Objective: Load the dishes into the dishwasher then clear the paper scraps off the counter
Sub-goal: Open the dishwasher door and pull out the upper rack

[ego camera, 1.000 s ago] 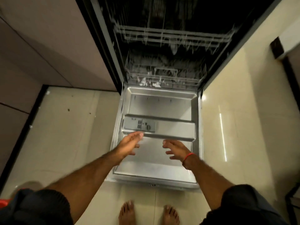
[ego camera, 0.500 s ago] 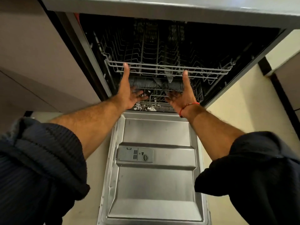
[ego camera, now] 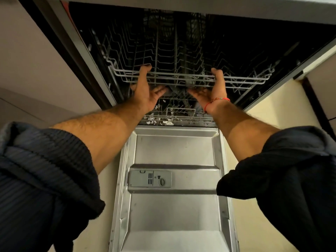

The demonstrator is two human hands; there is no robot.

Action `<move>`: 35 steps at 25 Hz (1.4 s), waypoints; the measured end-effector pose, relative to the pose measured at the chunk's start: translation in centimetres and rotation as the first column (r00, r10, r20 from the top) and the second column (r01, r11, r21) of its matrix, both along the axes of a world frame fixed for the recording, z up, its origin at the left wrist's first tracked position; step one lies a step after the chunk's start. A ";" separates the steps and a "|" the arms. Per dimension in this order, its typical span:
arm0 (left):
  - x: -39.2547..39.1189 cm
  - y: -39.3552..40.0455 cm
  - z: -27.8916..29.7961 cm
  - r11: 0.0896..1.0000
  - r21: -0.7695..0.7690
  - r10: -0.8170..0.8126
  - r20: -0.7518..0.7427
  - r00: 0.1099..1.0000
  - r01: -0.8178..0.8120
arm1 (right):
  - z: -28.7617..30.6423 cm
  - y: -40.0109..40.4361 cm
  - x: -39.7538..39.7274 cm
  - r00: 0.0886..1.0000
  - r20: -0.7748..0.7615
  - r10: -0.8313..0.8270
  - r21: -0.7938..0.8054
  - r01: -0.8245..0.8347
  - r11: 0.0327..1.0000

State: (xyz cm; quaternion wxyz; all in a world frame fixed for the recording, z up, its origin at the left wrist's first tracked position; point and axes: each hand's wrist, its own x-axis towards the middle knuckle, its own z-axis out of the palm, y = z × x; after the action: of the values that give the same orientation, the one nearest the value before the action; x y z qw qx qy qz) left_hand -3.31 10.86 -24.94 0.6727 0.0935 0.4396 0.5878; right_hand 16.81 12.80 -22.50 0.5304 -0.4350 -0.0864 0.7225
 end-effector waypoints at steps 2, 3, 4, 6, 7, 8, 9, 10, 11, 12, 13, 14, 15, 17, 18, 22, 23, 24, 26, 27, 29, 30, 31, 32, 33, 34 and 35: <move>0.4 -1.0 0.0 1.000 0.000 -0.025 -0.024 0.999 0.025 | 0.2 -0.9 0.3 1.000 -0.005 -0.020 -0.005 0.020 1.000; 0.5 -1.8 0.1 0.999 -0.006 -0.046 -0.056 0.997 0.046 | 0.3 -1.5 0.6 0.999 -0.003 -0.035 -0.006 0.035 0.999; 0.6 -2.7 0.2 0.998 -0.019 -0.068 -0.084 0.994 0.066 | 0.1 -2.1 0.9 0.999 0.002 -0.044 -0.009 0.044 0.999; 0.8 -4.7 -0.1 0.996 -0.046 -0.087 -0.136 0.987 0.081 | -0.4 -3.9 1.4 0.999 0.017 -0.043 -0.018 0.044 0.999; 0.8 -6.1 -0.2 0.995 -0.066 -0.084 -0.163 0.983 0.074 | -0.8 -5.2 1.6 0.999 0.018 -0.033 -0.019 0.033 0.999; 0.8 -7.4 -0.4 0.994 -0.090 -0.074 -0.196 0.978 0.057 | -1.1 -6.5 1.7 1.000 0.012 -0.019 -0.015 0.019 1.000; 0.9 -8.7 -0.4 0.993 -0.111 -0.065 -0.229 0.971 0.040 | -1.4 -8.0 1.7 1.000 0.011 -0.013 -0.018 0.013 1.000; 1.1 -10.4 -0.4 0.992 -0.126 -0.060 -0.244 0.968 0.030 | -1.6 -9.7 1.9 1.000 0.011 -0.015 -0.029 0.016 0.999; 1.2 -12.2 -0.4 0.989 -0.145 -0.060 -0.254 0.965 0.023 | -1.7 -11.6 2.1 1.000 0.014 -0.020 -0.046 0.020 0.999; 1.3 -14.0 -0.3 0.986 -0.163 -0.062 -0.262 0.963 0.019 | -1.9 -13.4 2.2 1.000 0.014 -0.023 -0.064 0.024 0.998; 1.4 -15.9 -0.4 0.985 -0.174 -0.067 -0.268 0.961 0.020 | -2.0 -15.2 2.4 1.000 0.011 -0.027 -0.080 0.028 0.996; 1.5 -17.8 -0.4 0.984 -0.175 -0.076 -0.274 0.959 0.028 | -2.0 -17.1 2.6 0.999 0.003 -0.035 -0.094 0.036 0.995; 1.7 -19.7 -0.4 0.984 -0.174 -0.082 -0.281 0.956 0.033 | -1.9 -19.0 2.8 0.999 -0.002 -0.048 -0.106 0.047 0.993; 2.4 -22.9 -0.5 0.982 -0.190 -0.077 -0.279 0.957 0.024 | -1.9 -21.8 3.4 0.997 0.009 -0.078 -0.131 0.078 0.988; 2.9 -24.4 -0.5 0.980 -0.199 -0.066 -0.276 0.959 0.011 | -1.8 -23.2 3.7 0.996 0.011 -0.091 -0.137 0.091 0.986; 3.9 -29.6 -0.3 0.983 -0.181 -0.034 -0.268 0.963 -0.015 | -1.2 -28.2 4.6 0.994 -0.028 -0.105 -0.117 0.101 0.988; 4.1 -30.8 -0.3 0.984 -0.175 -0.029 -0.265 0.964 -0.018 | -1.2 -29.3 4.8 0.994 -0.030 -0.106 -0.119 0.102 0.988; 4.4 -32.0 -0.3 0.984 -0.176 -0.027 -0.266 0.964 -0.020 | -1.3 -30.5 5.1 0.994 -0.030 -0.104 -0.120 0.100 0.988; 5.0 -34.3 -0.3 0.982 -0.187 -0.026 -0.262 0.965 -0.025 | -1.4 -32.6 5.5 0.994 -0.033 -0.101 -0.120 0.096 0.988; 5.3 -35.6 -0.3 0.981 -0.194 -0.025 -0.256 0.966 -0.026 | -1.5 -33.9 5.8 0.994 -0.037 -0.098 -0.124 0.093 0.988; 5.6 -38.3 -0.2 0.977 -0.212 -0.025 -0.243 0.970 -0.028 | -1.6 -36.6 6.1 0.995 -0.037 -0.092 -0.138 0.086 0.987; 5.7 -39.7 -0.2 0.975 -0.222 -0.024 -0.239 0.971 -0.030 | -1.5 -37.9 6.2 0.995 -0.035 -0.088 -0.143 0.082 0.986; 5.8 -41.0 -0.3 0.974 -0.227 -0.026 -0.225 0.974 -0.027 | -1.4 -39.2 6.3 0.996 -0.025 -0.085 -0.148 0.080 0.986; 6.0 -42.1 -0.4 0.973 -0.230 -0.028 -0.220 0.975 -0.025 | -1.4 -40.3 6.5 0.996 -0.013 -0.085 -0.156 0.081 0.984; 6.2 -43.0 -0.4 0.974 -0.226 -0.026 -0.207 0.978 -0.022 | -1.3 -41.2 6.7 0.996 -0.008 -0.087 -0.166 0.085 0.983; 6.4 -43.6 -0.4 0.975 -0.221 -0.018 -0.198 0.980 -0.026 | -1.3 -41.9 6.9 0.996 -0.011 -0.088 -0.171 0.085 0.982; 6.6 -44.1 -0.3 0.976 -0.215 -0.001 -0.185 0.983 -0.039 | -1.3 -42.5 6.9 0.996 -0.019 -0.084 -0.172 0.080 0.982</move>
State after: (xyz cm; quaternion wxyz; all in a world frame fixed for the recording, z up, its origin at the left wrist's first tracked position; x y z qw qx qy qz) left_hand 3.25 -33.21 -25.28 0.6298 0.0690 0.5623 0.5315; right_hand 23.75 -29.73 -23.76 0.5215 -0.4728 0.0008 0.7103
